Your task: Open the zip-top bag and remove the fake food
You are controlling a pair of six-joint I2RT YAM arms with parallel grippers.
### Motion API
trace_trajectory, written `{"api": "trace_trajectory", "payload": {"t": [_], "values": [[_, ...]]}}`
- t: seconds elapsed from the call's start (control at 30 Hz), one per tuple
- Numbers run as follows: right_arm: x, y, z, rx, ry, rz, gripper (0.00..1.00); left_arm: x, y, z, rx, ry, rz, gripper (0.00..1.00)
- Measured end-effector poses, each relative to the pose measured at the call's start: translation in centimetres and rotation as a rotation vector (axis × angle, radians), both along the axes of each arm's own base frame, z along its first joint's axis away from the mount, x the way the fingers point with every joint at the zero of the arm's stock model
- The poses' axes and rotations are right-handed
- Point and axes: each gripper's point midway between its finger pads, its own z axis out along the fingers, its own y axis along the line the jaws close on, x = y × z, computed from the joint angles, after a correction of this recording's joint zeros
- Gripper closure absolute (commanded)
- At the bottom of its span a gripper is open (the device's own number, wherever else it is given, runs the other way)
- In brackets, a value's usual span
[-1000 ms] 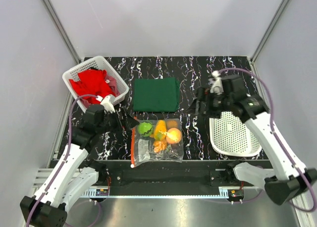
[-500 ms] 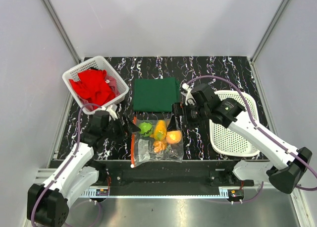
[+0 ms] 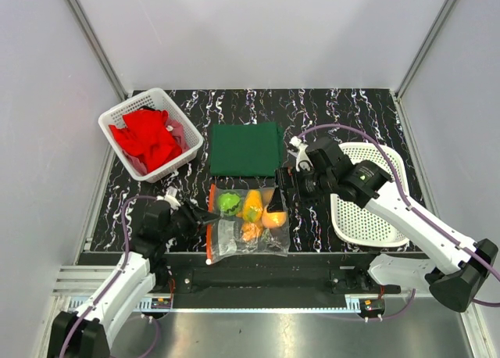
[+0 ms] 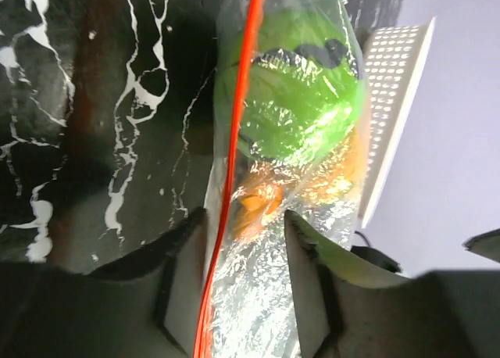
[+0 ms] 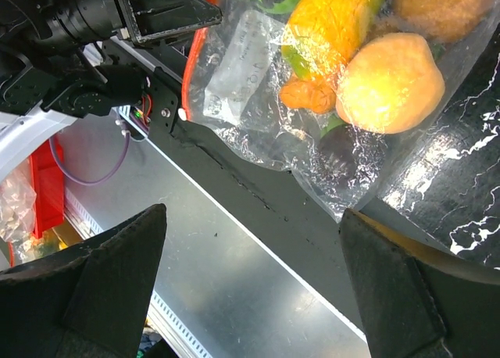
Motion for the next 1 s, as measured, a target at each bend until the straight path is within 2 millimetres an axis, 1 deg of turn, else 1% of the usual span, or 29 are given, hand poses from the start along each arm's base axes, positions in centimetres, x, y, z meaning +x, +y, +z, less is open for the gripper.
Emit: {"api": "trace_trajectory", "payload": {"t": [0.03, 0.1, 0.17, 0.2, 0.23, 0.27, 0.33, 0.37, 0.43, 0.5, 0.57, 0.6, 0.67, 0.73, 0.77, 0.8, 0.87, 0.9, 0.93, 1.0], "values": [[0.0, 0.0, -0.1, -0.001, 0.0, 0.001, 0.0, 0.1, -0.1, 0.1, -0.01, -0.003, 0.003, 0.6], [-0.1, 0.0, -0.2, -0.002, 0.002, 0.005, 0.0, 0.1, -0.2, 0.1, -0.029, -0.005, 0.007, 0.61], [-0.2, 0.0, -0.2, 0.001, 0.005, 0.01, 0.0, 0.4, -0.4, 0.6, -0.052, -0.019, 0.01, 0.65], [-0.2, 0.1, -0.1, 0.004, 0.007, 0.014, 0.0, 0.6, -0.6, 0.9, -0.064, -0.029, 0.007, 0.68], [-0.3, 0.1, -0.1, 0.006, 0.008, 0.018, 0.0, 0.7, -0.7, 1.1, -0.073, -0.037, 0.002, 0.75], [-0.3, 0.1, -0.1, 0.008, 0.008, 0.02, 0.0, 0.7, -0.8, 1.2, -0.079, -0.036, -0.003, 0.84], [-0.4, 0.1, -0.1, 0.008, 0.007, 0.025, 0.0, 0.6, -1.1, 0.8, -0.083, -0.015, -0.021, 0.88], [-0.4, 0.1, -0.1, 0.008, 0.007, 0.026, 0.0, 0.5, -1.2, 0.6, -0.079, -0.005, -0.033, 0.93], [-0.4, 0.1, -0.1, 0.006, 0.006, 0.028, 0.0, 0.2, -1.3, 0.2, -0.061, 0.018, -0.058, 1.0], [-0.3, 0.2, -0.3, 0.003, 0.006, 0.03, 0.0, 0.6, -1.6, 1.0, -0.046, 0.003, -0.089, 1.0], [-0.2, 0.2, -0.4, -0.004, 0.007, 0.035, 0.0, 1.8, -2.1, 3.3, -0.021, -0.064, -0.14, 1.0], [-0.1, 0.3, -0.4, -0.008, 0.006, 0.039, 0.01, 2.6, -2.4, 5.0, -0.001, -0.118, -0.178, 1.0], [0.4, 0.6, -0.1, -0.012, -0.003, 0.047, 0.0, 4.4, -3.2, 8.9, 0.038, -0.232, -0.251, 1.0], [1.1, 1.1, 0.6, -0.01, -0.025, 0.054, 0.0, 6.1, -4.0, 13.2, 0.083, -0.372, -0.328, 1.0], [1.5, 1.4, 1.1, -0.008, -0.037, 0.058, 0.0, 6.8, -4.4, 15.1, 0.103, -0.431, -0.363, 1.0], [1.8, 1.6, 1.6, -0.007, -0.049, 0.06, 0.0, 7.3, -4.6, 16.5, 0.121, -0.483, -0.39, 1.0], [3.0, 2.0, 2.6, -0.017, -0.076, 0.035, 0.0, 7.8, -5.3, 18.8, 0.16, -0.565, -0.463, 1.0], [3.9, 2.0, 3.2, -0.037, -0.089, -0.003, 0.0, 8.0, -5.5, 19.5, 0.179, -0.595, -0.493, 1.0], [4.6, 1.9, 3.6, -0.054, -0.093, -0.038, 0.0, 8.0, -5.9, 19.8, 0.189, -0.611, -0.518, 1.0], [6.4, 2.1, 4.9, -0.077, -0.102, -0.126, 0.0, 7.7, -6.8, 19.6, 0.21, -0.618, -0.579, 1.0]]}}
